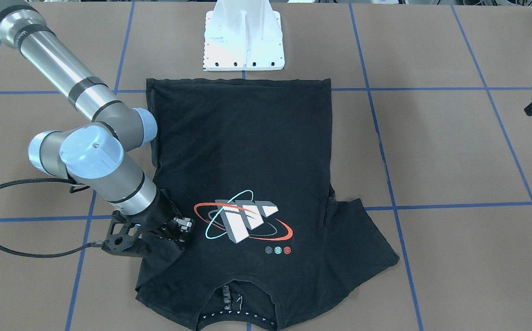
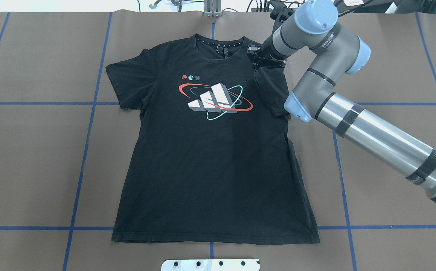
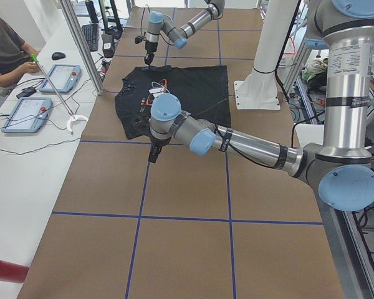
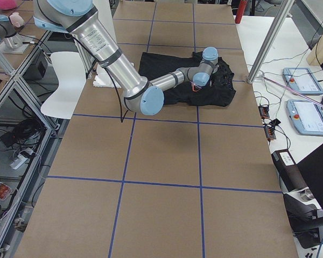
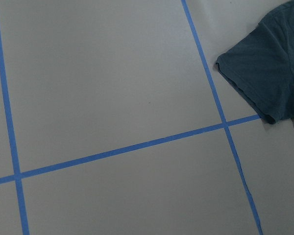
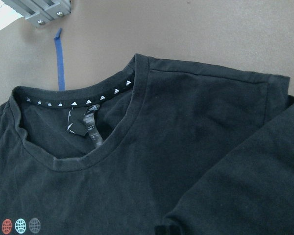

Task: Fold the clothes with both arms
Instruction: 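Grasp the sleeve with the right gripper and fold it inward while the left arm approaches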

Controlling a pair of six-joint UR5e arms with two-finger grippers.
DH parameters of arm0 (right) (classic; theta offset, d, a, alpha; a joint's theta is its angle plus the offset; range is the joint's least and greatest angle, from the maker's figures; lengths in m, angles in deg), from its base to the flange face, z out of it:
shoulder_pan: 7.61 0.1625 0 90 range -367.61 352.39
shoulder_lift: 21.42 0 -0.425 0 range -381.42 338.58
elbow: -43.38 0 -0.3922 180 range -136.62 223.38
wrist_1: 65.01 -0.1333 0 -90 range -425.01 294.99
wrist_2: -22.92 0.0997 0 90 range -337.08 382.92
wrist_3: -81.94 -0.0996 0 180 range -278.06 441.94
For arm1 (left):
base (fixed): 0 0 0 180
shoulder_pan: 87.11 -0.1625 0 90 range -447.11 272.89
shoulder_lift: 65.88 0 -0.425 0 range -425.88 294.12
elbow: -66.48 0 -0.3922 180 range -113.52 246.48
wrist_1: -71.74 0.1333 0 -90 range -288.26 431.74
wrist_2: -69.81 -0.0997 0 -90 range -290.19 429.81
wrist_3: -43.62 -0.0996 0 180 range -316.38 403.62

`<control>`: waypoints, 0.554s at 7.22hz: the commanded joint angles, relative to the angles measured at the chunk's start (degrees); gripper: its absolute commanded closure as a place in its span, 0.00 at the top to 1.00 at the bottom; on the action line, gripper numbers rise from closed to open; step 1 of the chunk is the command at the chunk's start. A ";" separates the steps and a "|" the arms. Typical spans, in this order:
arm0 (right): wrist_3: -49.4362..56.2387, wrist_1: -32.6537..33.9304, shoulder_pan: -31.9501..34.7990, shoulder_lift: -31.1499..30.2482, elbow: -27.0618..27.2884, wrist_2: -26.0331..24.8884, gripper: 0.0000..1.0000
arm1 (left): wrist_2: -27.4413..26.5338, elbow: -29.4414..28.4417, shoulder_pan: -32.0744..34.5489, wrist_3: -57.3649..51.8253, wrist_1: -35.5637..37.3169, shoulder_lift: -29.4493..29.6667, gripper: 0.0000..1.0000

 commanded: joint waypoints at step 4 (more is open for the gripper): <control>-0.08 0.07 -2.12 2.52 -3.63 -3.89 0.33 | -0.08 -2.06 -5.08 3.40 -6.24 3.93 1.00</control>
